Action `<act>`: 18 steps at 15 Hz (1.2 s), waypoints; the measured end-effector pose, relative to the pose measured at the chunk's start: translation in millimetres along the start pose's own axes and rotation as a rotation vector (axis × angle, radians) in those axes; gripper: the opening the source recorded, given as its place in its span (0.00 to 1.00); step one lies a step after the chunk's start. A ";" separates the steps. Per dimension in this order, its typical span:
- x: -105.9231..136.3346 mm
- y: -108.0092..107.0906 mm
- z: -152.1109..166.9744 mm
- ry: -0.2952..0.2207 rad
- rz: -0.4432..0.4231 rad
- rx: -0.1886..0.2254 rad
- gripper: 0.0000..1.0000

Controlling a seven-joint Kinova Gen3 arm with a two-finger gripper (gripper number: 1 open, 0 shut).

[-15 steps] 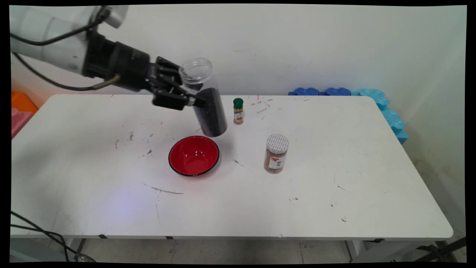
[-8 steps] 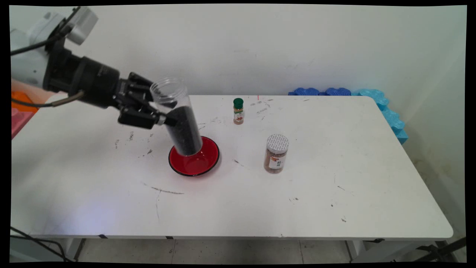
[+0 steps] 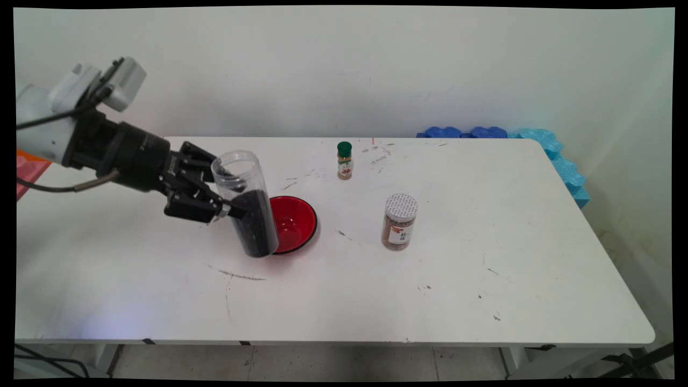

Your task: Pour the black seasoning powder in the red bowl

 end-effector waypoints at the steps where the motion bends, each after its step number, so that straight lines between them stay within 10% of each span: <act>1: -2.5 0.9 4.0 -0.006 -0.003 -0.007 0.00; 18: -20.9 -2.7 46.5 -0.040 -0.038 -0.099 0.00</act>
